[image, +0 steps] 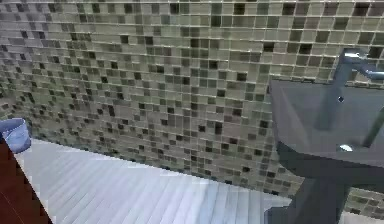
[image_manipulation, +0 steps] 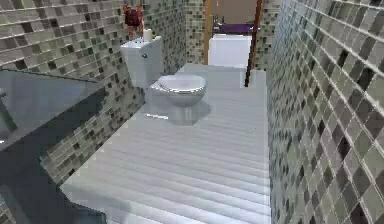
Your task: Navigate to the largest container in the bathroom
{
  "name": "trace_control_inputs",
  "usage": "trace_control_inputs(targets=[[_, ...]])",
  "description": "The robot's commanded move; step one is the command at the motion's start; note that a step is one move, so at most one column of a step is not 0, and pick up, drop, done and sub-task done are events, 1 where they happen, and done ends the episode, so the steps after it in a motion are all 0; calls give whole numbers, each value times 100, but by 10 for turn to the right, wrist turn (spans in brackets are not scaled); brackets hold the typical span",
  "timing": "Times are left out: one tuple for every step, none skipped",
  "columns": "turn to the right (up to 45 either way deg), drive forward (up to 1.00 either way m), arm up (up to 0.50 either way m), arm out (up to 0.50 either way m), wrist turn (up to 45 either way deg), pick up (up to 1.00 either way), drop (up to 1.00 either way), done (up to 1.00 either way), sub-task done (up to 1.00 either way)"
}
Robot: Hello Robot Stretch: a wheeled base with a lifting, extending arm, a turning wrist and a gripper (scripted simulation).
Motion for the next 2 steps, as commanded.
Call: trace_control_inputs(targets=[[-450,0,0,0,0,0,0,0,0],[-90,0,0,0,0,0,0,0,0]])
